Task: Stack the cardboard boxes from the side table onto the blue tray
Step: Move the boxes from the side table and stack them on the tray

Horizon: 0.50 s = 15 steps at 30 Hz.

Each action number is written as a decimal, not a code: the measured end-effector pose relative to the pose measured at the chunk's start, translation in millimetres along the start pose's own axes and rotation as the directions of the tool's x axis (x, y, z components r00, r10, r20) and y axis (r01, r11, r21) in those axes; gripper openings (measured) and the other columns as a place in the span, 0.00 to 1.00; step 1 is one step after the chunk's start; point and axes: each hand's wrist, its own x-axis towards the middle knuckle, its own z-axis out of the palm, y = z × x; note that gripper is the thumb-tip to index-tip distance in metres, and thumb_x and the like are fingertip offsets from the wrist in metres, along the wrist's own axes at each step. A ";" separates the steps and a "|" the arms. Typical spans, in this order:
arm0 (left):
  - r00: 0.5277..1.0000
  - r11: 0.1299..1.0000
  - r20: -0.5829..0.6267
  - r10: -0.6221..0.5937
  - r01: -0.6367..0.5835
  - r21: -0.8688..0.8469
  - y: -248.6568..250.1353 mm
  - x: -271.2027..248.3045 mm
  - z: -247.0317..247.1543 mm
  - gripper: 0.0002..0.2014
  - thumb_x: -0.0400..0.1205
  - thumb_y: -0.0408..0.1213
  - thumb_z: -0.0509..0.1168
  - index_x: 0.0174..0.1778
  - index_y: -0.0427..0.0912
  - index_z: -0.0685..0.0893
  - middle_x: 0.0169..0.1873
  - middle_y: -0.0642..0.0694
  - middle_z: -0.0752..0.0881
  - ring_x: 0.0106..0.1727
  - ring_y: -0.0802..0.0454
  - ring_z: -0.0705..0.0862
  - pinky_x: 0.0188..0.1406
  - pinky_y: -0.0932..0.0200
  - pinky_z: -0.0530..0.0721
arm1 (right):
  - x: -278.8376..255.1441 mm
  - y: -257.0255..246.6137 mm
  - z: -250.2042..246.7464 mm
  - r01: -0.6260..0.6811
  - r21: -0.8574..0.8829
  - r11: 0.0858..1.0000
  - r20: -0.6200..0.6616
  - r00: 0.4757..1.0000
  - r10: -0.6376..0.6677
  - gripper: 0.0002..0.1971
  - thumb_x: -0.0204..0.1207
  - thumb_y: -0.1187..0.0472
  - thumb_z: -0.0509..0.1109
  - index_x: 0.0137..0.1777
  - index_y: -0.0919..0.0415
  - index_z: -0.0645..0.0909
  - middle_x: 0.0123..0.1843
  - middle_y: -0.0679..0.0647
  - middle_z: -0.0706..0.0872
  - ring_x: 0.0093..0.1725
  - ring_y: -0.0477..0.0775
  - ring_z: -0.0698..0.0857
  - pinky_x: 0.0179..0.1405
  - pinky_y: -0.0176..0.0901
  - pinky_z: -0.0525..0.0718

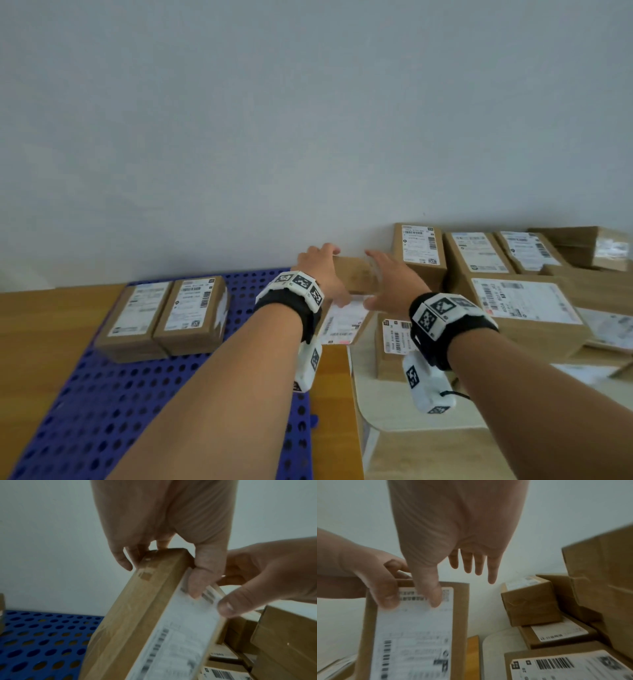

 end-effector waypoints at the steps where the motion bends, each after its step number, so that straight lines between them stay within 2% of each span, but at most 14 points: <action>1: 1.000 1.000 0.024 0.002 -0.001 -0.025 -0.4 -7.0 -3.6 0.52 0.60 0.37 0.83 0.79 0.51 0.64 0.69 0.43 0.73 0.70 0.42 0.73 0.65 0.43 0.81 | -3.3 -5.0 -0.6 0.015 -0.017 1.000 0.040 0.999 -0.014 0.54 0.64 0.60 0.83 0.85 0.52 0.53 0.82 0.52 0.66 0.77 0.57 0.71 0.75 0.53 0.75; 3: 0.998 0.996 0.061 0.002 0.004 -0.092 -1.0 -20.9 -9.2 0.53 0.60 0.32 0.83 0.79 0.52 0.63 0.68 0.44 0.74 0.68 0.41 0.76 0.64 0.44 0.82 | -10.9 -13.8 0.2 0.048 -0.056 0.997 0.120 0.992 -0.041 0.58 0.62 0.57 0.85 0.86 0.52 0.50 0.84 0.51 0.64 0.80 0.56 0.68 0.78 0.55 0.71; 5: 0.995 0.986 0.100 0.009 0.008 -0.165 -3.0 -33.6 -12.8 0.56 0.59 0.29 0.83 0.79 0.54 0.59 0.68 0.42 0.74 0.64 0.40 0.79 0.63 0.43 0.84 | -18.5 -22.1 2.1 0.077 -0.090 0.993 0.187 0.981 -0.059 0.60 0.61 0.55 0.85 0.87 0.53 0.48 0.83 0.52 0.65 0.79 0.56 0.69 0.78 0.55 0.70; 7: 0.991 0.973 0.135 0.020 0.011 -0.229 -6.0 -45.3 -15.5 0.61 0.59 0.28 0.83 0.81 0.60 0.54 0.69 0.41 0.73 0.62 0.38 0.81 0.61 0.41 0.86 | -23.4 -29.5 4.3 0.086 -0.120 0.989 0.221 0.974 -0.057 0.59 0.60 0.53 0.86 0.85 0.54 0.52 0.79 0.51 0.70 0.75 0.56 0.74 0.75 0.55 0.74; 10: 0.989 0.972 0.147 0.015 0.020 -0.235 -11.9 -61.7 -18.5 0.68 0.58 0.30 0.84 0.82 0.67 0.43 0.75 0.36 0.71 0.67 0.34 0.79 0.62 0.39 0.85 | -28.5 -40.3 7.2 0.077 -0.139 0.987 0.230 0.972 -0.043 0.53 0.56 0.52 0.88 0.79 0.54 0.63 0.70 0.51 0.77 0.66 0.56 0.80 0.67 0.54 0.81; 12: 0.991 0.971 0.134 -0.009 0.041 -0.237 -19.4 -71.2 -20.9 0.69 0.61 0.31 0.84 0.84 0.65 0.40 0.80 0.36 0.67 0.73 0.35 0.76 0.64 0.38 0.84 | -31.0 -46.1 7.2 0.060 -0.141 0.988 0.216 0.976 -0.028 0.48 0.54 0.50 0.88 0.73 0.55 0.67 0.65 0.51 0.78 0.62 0.55 0.81 0.63 0.53 0.83; 15: 0.986 0.972 0.135 -0.102 0.128 -0.196 -37.1 -84.3 -23.7 0.65 0.66 0.33 0.83 0.87 0.54 0.41 0.83 0.37 0.64 0.79 0.36 0.71 0.71 0.38 0.78 | -30.9 -47.7 2.6 -0.017 -0.052 0.999 0.154 0.988 0.025 0.46 0.50 0.43 0.88 0.66 0.56 0.70 0.61 0.52 0.80 0.57 0.53 0.82 0.58 0.51 0.85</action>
